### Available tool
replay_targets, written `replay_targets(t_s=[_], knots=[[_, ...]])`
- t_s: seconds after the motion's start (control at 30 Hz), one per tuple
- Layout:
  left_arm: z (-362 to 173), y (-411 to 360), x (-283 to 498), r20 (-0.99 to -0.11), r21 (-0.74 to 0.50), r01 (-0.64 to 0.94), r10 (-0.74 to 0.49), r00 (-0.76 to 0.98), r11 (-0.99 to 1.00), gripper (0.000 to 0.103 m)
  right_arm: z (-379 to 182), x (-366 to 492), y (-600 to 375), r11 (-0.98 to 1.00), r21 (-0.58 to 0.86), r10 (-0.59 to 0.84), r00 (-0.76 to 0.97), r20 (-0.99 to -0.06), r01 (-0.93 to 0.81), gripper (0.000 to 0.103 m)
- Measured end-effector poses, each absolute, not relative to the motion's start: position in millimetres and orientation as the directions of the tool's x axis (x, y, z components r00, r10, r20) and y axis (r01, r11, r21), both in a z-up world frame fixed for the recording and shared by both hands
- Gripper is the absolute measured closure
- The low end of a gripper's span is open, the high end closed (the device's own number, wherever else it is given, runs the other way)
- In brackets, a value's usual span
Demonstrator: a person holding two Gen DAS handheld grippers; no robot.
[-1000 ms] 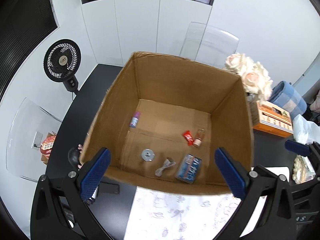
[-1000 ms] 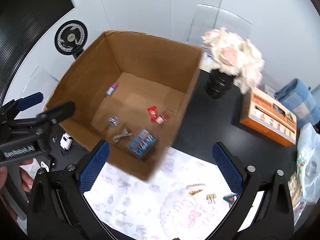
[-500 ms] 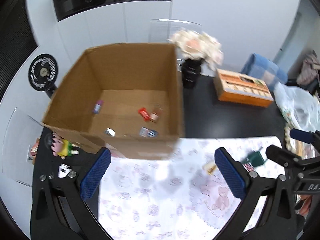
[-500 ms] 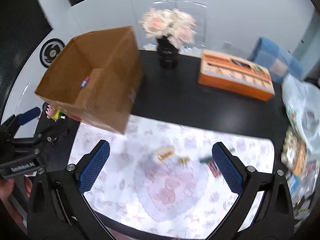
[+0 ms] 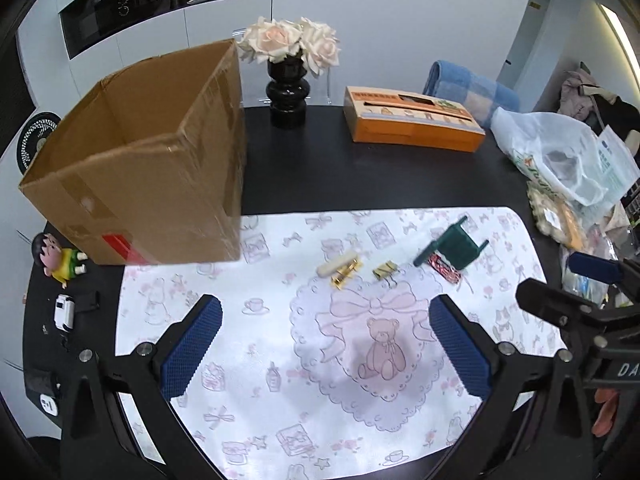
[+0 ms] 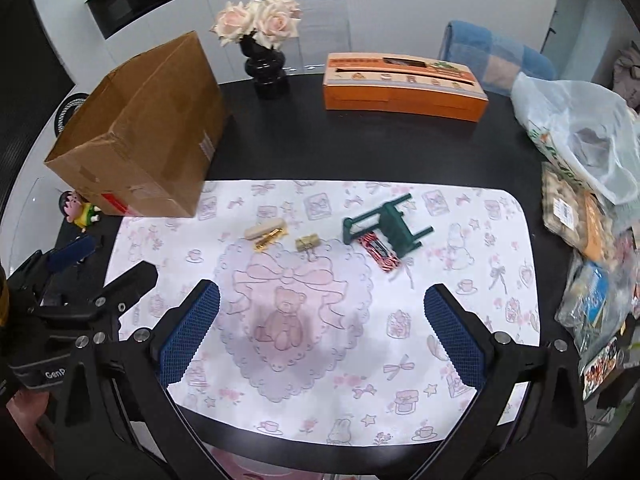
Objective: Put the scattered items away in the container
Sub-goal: 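Move both open tools back over the table mat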
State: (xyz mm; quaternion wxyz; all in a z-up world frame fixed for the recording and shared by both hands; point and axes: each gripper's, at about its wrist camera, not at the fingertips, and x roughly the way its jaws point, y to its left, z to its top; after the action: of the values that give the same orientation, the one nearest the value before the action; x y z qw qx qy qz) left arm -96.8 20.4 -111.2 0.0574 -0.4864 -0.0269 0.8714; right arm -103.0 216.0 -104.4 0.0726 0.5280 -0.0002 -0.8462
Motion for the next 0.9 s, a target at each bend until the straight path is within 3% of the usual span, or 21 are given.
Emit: replay_targets(t_s=[0.23,0.5,0.9], knots=[[-143.4,34.9,-81.2,-0.840,-0.047,-0.078,0.082,-0.536,-0.996,0.000,-138.6,-77.9,228.9,-0.998,0.038,-0.057,-0.477,-0.877,0.048,0.000],[-177.0,26.7,-63.5,-0.833,-0.083,-0.062,0.104,-0.544,-0.995,0.000,-159.9,-46.3,229.4,-0.999,0.012,-0.031,-0.519,-0.854,0.039,0.000],[-182.2,20.4,-43.6,-0.814,-0.098,-0.050,0.109,-0.571,-0.994,0.000,-163.4,-26.6,214.8,-0.997,-0.047,0.008,-0.555,-0.832,0.056,0.000]])
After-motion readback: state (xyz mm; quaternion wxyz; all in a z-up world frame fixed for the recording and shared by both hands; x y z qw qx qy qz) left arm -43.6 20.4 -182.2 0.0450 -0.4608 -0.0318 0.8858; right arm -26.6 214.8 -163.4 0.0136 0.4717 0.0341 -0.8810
